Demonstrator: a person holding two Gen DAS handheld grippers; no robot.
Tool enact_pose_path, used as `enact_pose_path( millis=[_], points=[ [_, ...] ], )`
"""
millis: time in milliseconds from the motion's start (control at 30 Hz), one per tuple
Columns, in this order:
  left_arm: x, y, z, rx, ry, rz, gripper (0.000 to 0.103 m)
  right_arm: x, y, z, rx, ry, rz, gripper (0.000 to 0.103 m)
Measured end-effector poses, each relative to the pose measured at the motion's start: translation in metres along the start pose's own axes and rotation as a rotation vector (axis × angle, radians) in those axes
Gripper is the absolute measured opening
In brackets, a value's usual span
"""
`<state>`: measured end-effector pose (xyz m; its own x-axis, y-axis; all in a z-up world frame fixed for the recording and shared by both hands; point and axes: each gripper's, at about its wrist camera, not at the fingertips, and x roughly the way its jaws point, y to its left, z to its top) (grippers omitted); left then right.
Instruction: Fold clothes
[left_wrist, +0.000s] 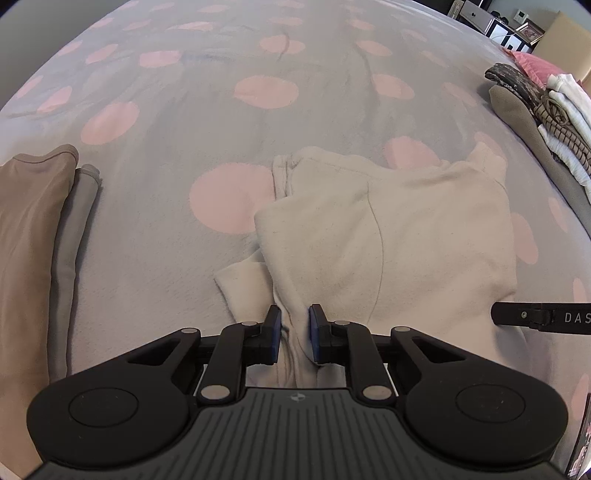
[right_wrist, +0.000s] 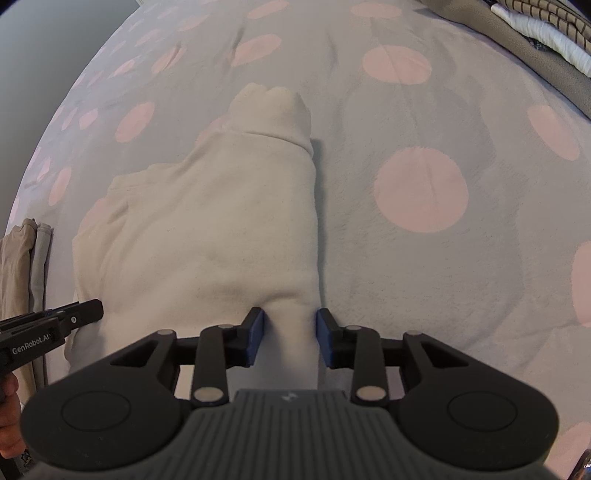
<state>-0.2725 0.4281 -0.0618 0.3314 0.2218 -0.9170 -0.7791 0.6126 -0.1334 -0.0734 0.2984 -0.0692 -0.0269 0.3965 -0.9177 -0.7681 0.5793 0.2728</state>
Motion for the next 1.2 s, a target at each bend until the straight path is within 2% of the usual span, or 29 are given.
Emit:
enact_pose_path(
  millis=[100,233,367,533,733,800,867,1000,1100,1200],
  points=[
    [-0.008,-0.001,-0.002,-0.004,-0.018,-0.002,0.020,-0.006,-0.006,-0.002,0.007,-0.009,0.013,0.042],
    [-0.024,-0.002,-0.012,0.030,-0.034,0.004,0.044,-0.018,-0.018,-0.009,0.045,-0.006,0.038,0.049],
    [-0.037,0.005,-0.026,0.013,-0.056,-0.030,0.051,-0.029,-0.022,-0.028,0.040,-0.014,0.065,0.053],
    [-0.041,0.018,-0.047,-0.057,-0.075,-0.083,0.052,-0.032,-0.030,-0.064,0.100,-0.077,0.091,0.060],
    [-0.032,0.029,-0.069,-0.177,-0.100,-0.140,0.057,-0.021,-0.036,-0.105,0.216,-0.133,0.127,0.060],
    [-0.029,0.027,-0.070,-0.169,-0.103,-0.143,0.060,-0.019,-0.032,-0.113,0.227,-0.170,0.118,0.060],
    [-0.026,0.025,-0.071,-0.160,-0.106,-0.146,0.067,-0.015,-0.024,-0.116,0.194,-0.187,0.095,0.061],
    [-0.020,0.021,-0.072,-0.142,-0.111,-0.152,0.071,-0.012,-0.017,-0.115,0.149,-0.194,0.074,0.062],
    [-0.016,0.017,-0.073,-0.129,-0.116,-0.156,0.070,-0.009,-0.021,-0.115,0.162,-0.197,0.089,0.061],
    [-0.011,0.014,-0.074,-0.116,-0.120,-0.160,0.059,-0.009,-0.020,-0.117,0.139,-0.209,0.093,0.056]
  ],
)
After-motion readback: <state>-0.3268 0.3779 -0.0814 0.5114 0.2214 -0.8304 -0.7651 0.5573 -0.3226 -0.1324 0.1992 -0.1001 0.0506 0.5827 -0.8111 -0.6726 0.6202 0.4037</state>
